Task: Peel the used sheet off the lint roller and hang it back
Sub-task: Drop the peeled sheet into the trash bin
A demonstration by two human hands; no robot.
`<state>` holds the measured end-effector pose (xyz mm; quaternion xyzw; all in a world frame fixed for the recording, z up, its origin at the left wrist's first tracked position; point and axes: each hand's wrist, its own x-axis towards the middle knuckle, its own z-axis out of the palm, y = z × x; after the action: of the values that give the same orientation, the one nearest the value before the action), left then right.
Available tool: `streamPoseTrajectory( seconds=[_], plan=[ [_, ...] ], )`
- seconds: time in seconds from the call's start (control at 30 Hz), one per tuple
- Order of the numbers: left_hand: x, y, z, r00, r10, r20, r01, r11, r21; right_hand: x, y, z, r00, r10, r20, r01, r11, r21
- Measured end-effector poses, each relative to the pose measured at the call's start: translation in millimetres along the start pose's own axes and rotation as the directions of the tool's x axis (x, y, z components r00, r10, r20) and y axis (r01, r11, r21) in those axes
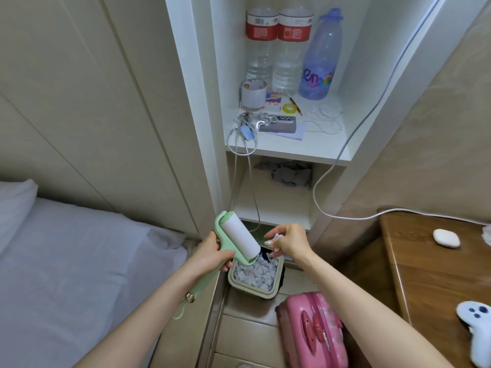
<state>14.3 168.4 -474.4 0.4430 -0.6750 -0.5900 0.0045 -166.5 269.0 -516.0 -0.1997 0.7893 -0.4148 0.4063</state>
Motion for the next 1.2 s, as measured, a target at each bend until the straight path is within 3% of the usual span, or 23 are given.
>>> streamPoseTrajectory(
  seconds=[0.2, 0.4, 0.6, 0.8, 0.9, 1.2],
  plan=[
    [7, -2, 1, 1.000, 0.005, -0.024, -0.006, 0.999, -0.053, 18, 8, 10, 0.998, 0.000, -0.062, 0.001, 1.000, 0.020],
    [11, -7, 2, 1.000, -0.006, -0.022, 0.004, 0.998, -0.065, 28, 11, 12, 0.985, 0.003, 0.171, 0.015, 0.995, -0.102],
    [17, -13, 4, 0.999, -0.034, -0.025, 0.032, 0.995, -0.095, 32, 9, 12, 0.986, 0.040, 0.159, -0.039, 0.999, -0.009],
    [18, -18, 5, 0.999, -0.041, -0.023, 0.039, 0.995, -0.097, 29, 12, 14, 0.999, -0.044, -0.011, 0.044, 0.997, -0.070],
    [20, -18, 6, 0.998, -0.052, -0.024, 0.049, 0.994, -0.098, 30, 18, 13, 0.995, -0.098, -0.007, 0.096, 0.985, -0.140],
    [16, -20, 5, 0.998, -0.050, -0.042, 0.046, 0.994, -0.097, 45, 36, 17, 0.989, 0.007, -0.148, -0.037, 0.979, -0.201]
  ],
)
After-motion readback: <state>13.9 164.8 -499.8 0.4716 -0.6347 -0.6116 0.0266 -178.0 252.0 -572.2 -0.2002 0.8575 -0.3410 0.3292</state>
